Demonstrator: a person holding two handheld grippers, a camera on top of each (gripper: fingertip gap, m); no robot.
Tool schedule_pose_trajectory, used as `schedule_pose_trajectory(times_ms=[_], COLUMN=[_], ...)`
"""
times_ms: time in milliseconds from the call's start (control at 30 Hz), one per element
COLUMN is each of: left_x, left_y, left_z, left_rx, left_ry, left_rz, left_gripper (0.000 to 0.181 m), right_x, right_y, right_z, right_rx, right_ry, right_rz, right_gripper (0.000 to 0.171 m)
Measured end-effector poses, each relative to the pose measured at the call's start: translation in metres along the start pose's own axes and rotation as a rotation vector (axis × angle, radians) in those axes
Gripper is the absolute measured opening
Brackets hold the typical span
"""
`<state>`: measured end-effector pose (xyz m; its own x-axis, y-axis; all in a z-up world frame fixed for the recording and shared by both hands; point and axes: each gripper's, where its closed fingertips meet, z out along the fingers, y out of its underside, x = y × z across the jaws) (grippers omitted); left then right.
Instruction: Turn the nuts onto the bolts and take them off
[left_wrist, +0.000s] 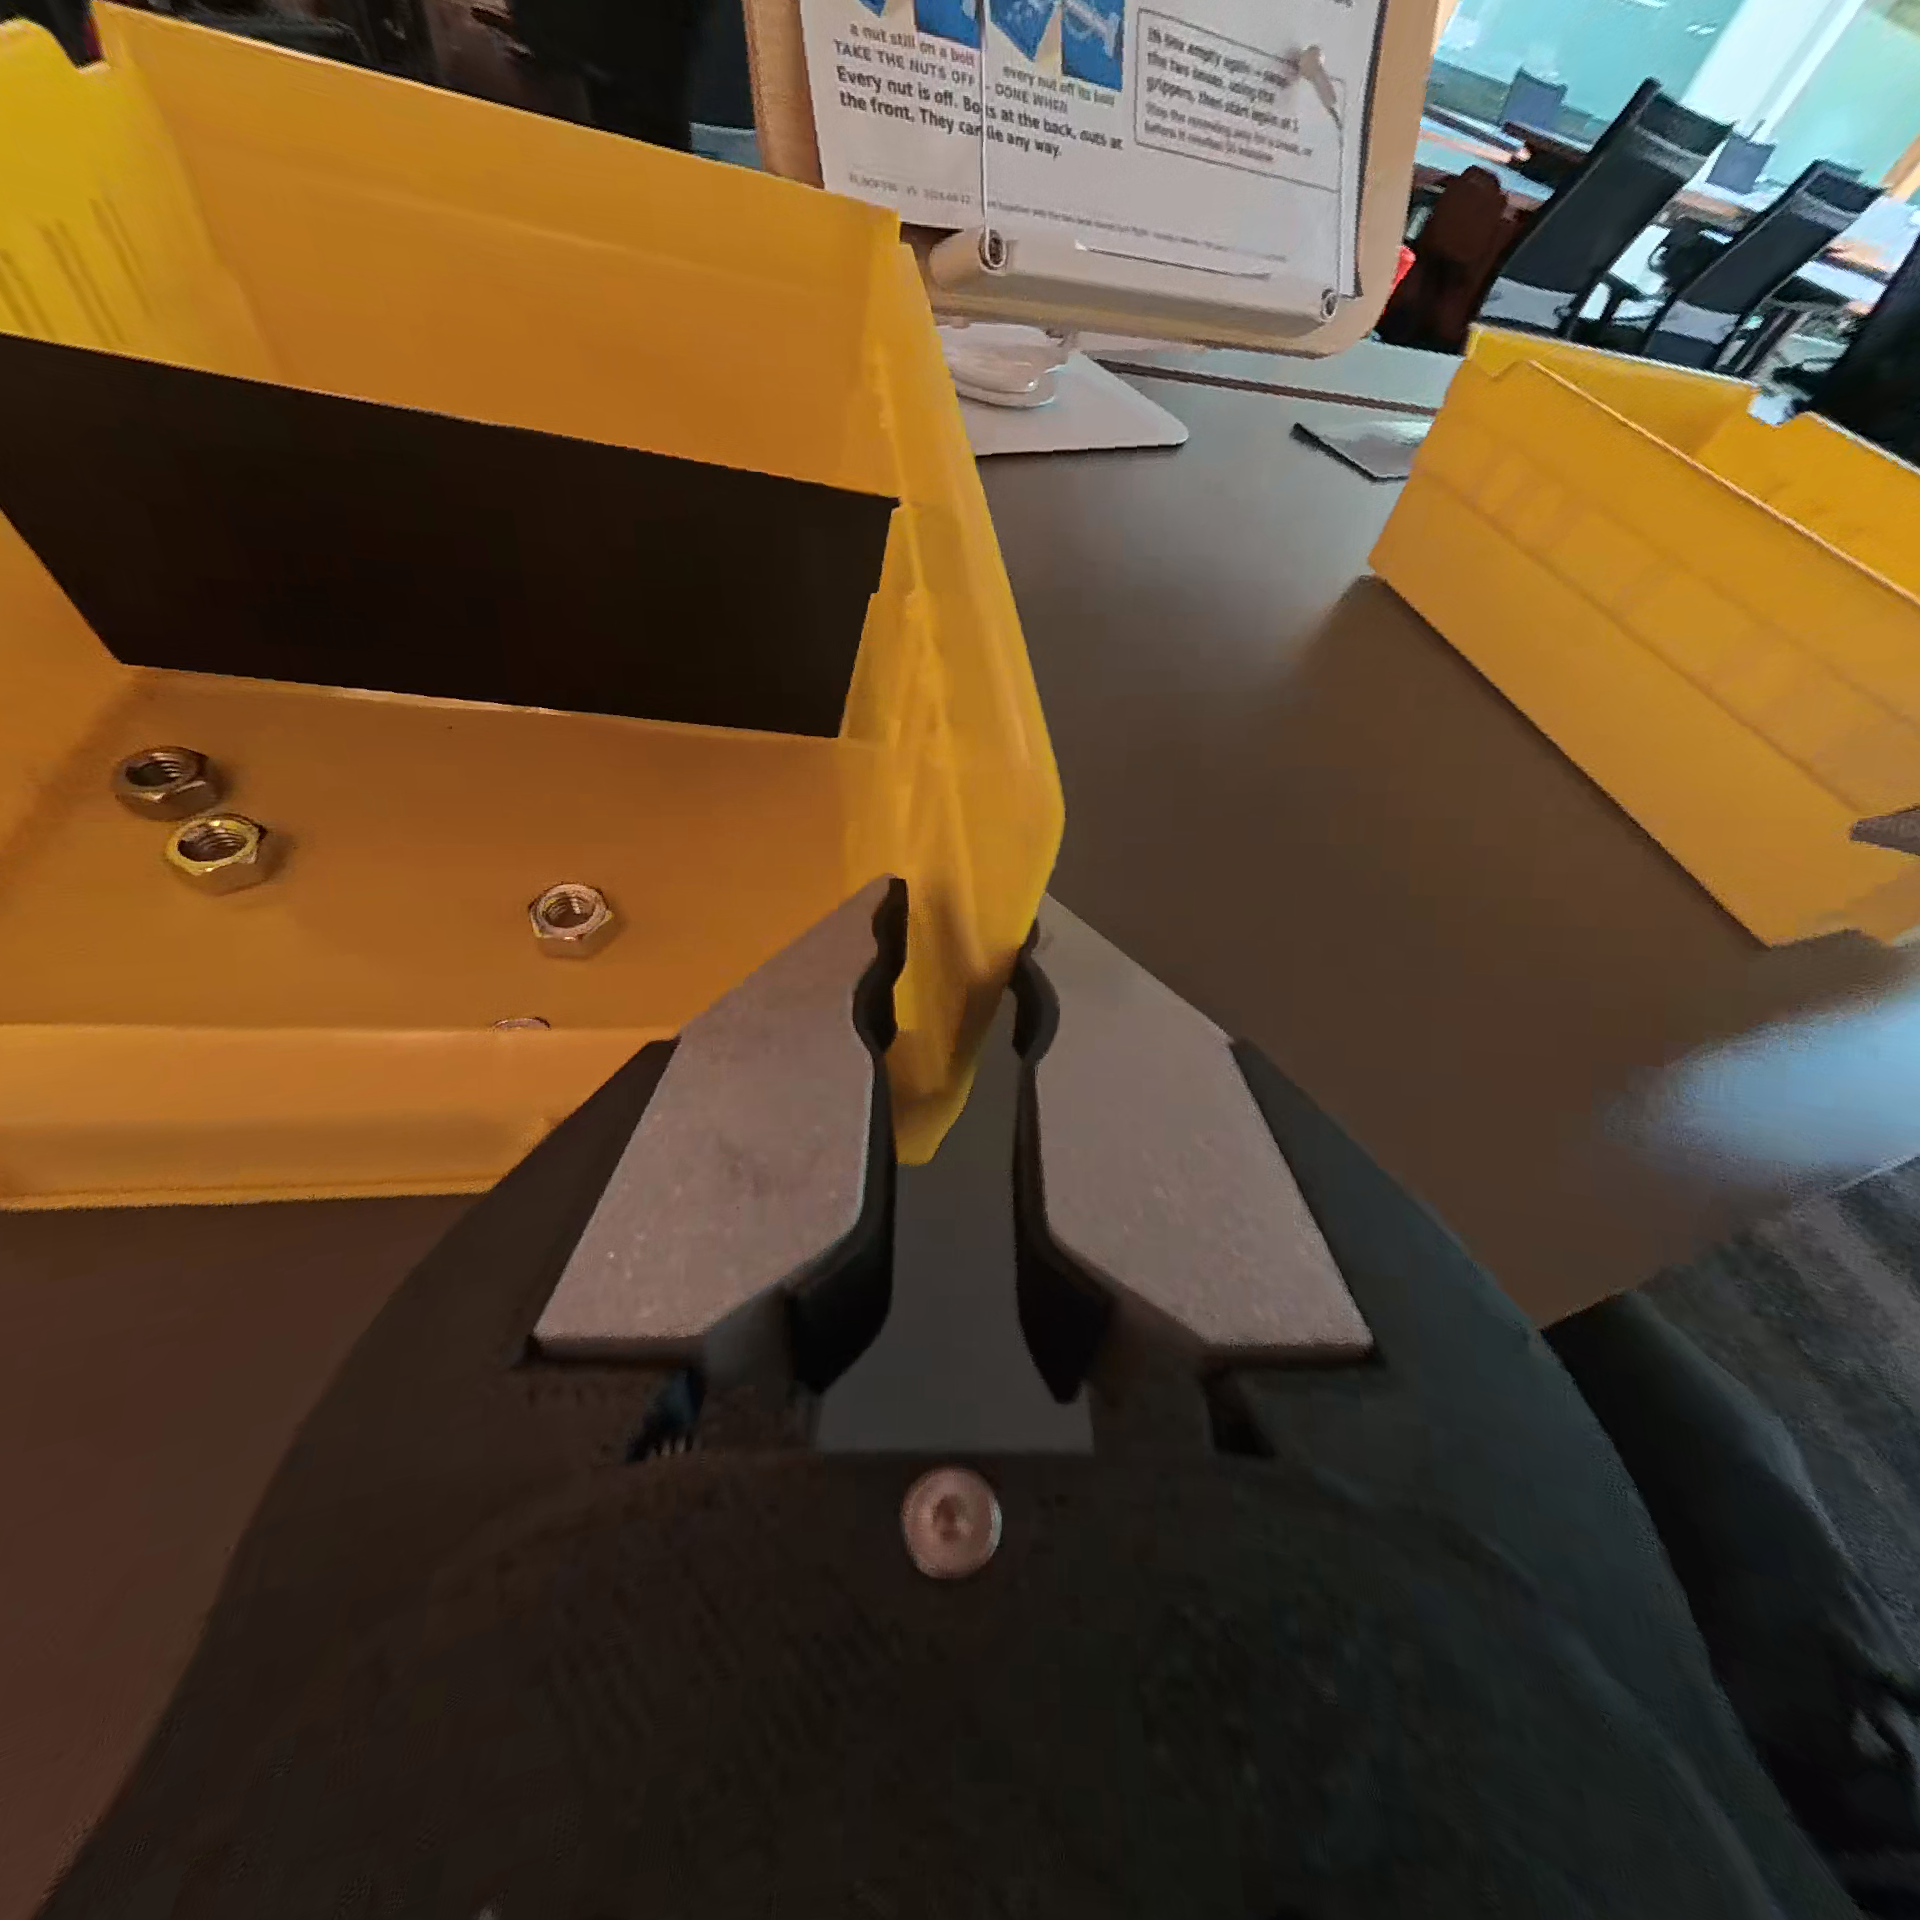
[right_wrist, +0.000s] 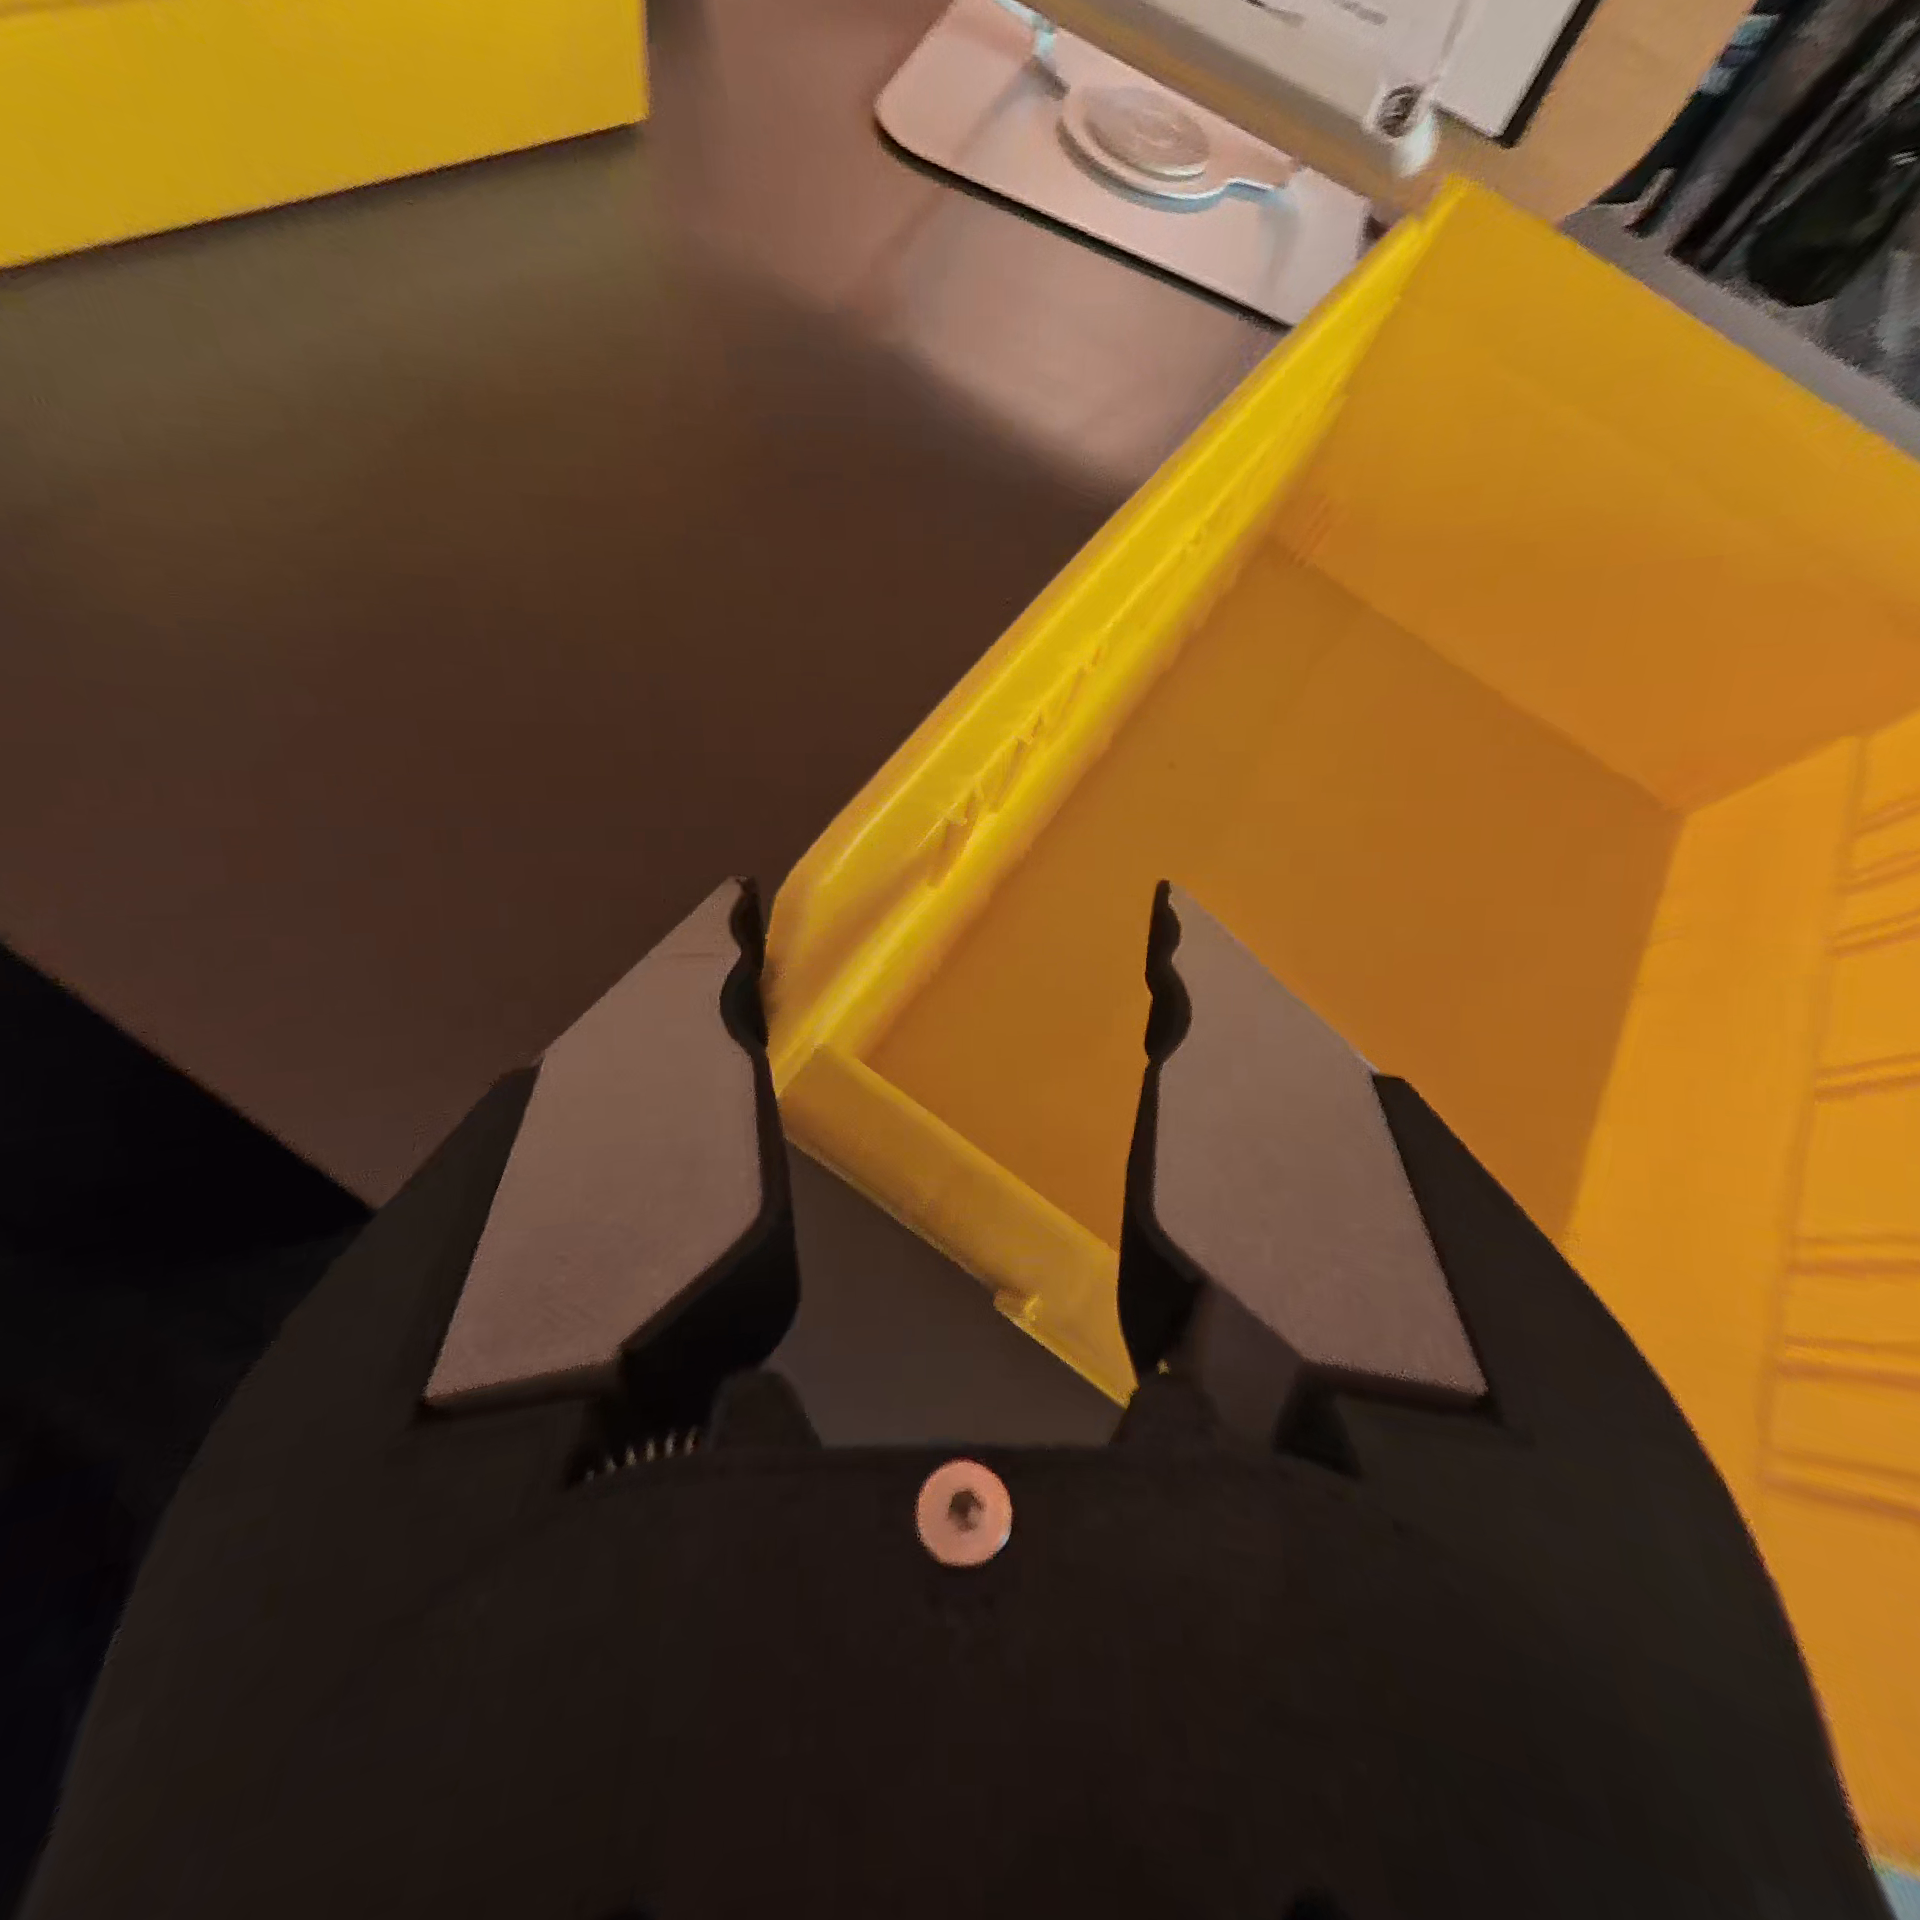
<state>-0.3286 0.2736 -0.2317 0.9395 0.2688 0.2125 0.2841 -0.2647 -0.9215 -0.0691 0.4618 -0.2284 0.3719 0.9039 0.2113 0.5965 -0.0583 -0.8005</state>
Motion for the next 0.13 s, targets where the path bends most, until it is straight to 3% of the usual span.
schedule_pose_trajectory(times_ms=[133], left_x=[-0.0013], left_y=[-0.0033], left_z=[0.0085], left_rx=[-0.001], left_ry=[-0.039], left_rz=[0.040], left_gripper=[0.011], right_x=[0.0121], right_y=[0.0017], right_z=[-0.0006], right_rx=[0.004], right_ry=[0.021], right_rz=[0.034], right_gripper=[0.069])
